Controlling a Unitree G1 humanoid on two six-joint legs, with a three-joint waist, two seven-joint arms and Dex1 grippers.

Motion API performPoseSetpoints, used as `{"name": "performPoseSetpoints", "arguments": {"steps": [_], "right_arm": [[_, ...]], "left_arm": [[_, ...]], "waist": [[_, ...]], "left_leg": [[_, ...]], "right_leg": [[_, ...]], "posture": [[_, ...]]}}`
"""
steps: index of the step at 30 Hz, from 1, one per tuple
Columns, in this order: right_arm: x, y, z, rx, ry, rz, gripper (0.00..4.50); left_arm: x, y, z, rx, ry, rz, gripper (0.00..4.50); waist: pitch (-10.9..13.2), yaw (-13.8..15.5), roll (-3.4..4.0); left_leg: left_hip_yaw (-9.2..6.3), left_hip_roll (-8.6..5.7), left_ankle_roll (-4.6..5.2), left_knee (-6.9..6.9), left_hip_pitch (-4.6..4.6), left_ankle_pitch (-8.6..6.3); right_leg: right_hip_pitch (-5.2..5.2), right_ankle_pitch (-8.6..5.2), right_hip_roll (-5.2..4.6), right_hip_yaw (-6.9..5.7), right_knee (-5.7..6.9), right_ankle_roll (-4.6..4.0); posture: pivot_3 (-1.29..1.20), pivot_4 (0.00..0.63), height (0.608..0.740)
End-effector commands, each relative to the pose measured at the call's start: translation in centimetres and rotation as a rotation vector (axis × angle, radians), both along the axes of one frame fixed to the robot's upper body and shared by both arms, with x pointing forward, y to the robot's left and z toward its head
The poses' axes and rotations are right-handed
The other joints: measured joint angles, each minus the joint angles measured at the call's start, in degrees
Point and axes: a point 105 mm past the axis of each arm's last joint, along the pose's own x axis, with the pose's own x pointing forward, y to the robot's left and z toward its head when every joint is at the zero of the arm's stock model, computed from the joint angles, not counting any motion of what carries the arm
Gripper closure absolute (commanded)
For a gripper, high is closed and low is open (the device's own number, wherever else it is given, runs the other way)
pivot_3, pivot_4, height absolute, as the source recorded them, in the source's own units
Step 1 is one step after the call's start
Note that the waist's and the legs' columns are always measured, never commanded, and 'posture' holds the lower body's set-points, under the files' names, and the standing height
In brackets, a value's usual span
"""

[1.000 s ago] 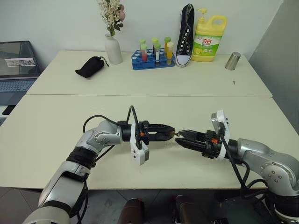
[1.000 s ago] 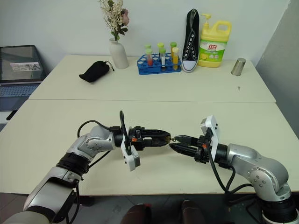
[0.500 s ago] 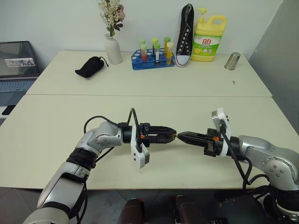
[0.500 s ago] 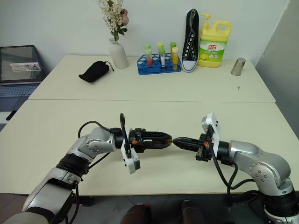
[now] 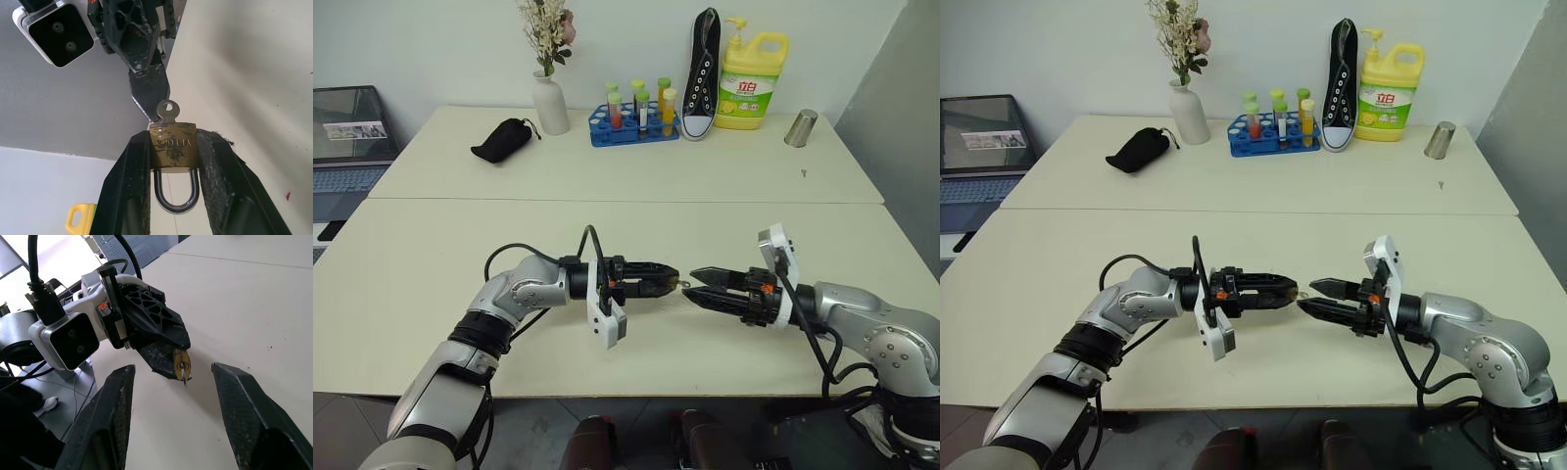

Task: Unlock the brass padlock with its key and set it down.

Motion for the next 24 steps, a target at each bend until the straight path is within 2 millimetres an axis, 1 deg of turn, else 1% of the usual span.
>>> {"name": "performPoseSetpoints", "arguments": {"steps": [1,7,17,19,20,22,24], "right_arm": [[0.03,0.06,0.19,0.005,0.005,-0.002,2.13],[0.4,0.37,-0.27,0.007,0.025,-0.01,2.13],[0.46,0.47,0.16,0.025,0.025,0.003,2.13],[0.44,0.45,0.1,0.021,0.028,0.004,2.5],[0.42,0.44,0.08,0.019,0.029,0.004,2.78],[0.42,0.43,0.08,0.019,0.032,0.004,3.44],[0.39,0.43,0.08,0.02,0.035,0.005,4.23]], "left_arm": [[-0.4,-0.15,0.88,-0.028,-0.035,-0.019,3.52],[-0.4,-0.13,0.87,-0.027,-0.033,-0.018,3.52],[-0.53,-0.18,0.82,-0.027,-0.031,-0.018,3.52],[-0.54,-0.17,0.8,-0.027,-0.03,-0.017,3.52],[-0.54,-0.17,0.79,-0.027,-0.029,-0.016,3.52],[-0.52,-0.17,0.78,-0.027,-0.028,-0.015,3.52],[-0.5,-0.19,0.77,-0.028,-0.027,-0.014,3.52]], "waist": [[0.0,0.0,0.0],[0.0,0.0,0.0],[0.0,0.0,0.0],[0.0,0.0,0.0],[0.0,0.0,0.0],[0.0,0.0,0.0],[0.0,0.0,0.0]], "left_leg": [[0.0,0.0,0.0,0.0,0.0,0.0],[0.01,0.0,0.0,0.0,0.0,0.0],[0.01,0.0,0.0,0.0,0.0,0.0],[0.0,0.0,0.0,0.0,0.0,0.0],[0.0,0.0,0.0,0.0,0.0,0.0],[0.0,0.0,0.0,0.0,0.0,0.0],[0.0,0.0,0.0,0.0,0.0,0.0]], "right_leg": [[0.0,0.0,0.0,0.01,0.0,0.0],[0.0,0.0,0.0,0.0,0.0,0.0],[0.0,0.0,0.0,0.0,0.0,0.0],[0.0,0.0,0.0,0.0,0.0,0.0],[0.0,0.0,0.0,0.0,0.0,0.0],[0.0,0.0,0.0,0.01,0.0,0.0],[0.0,0.0,0.0,0.01,0.0,0.0]], "posture": [[0.0,0.15,0.74],[0.0,0.15,0.74],[0.0,0.15,0.74],[0.0,0.15,0.74],[0.0,0.15,0.74],[0.0,0.15,0.74],[0.0,0.15,0.74]]}}
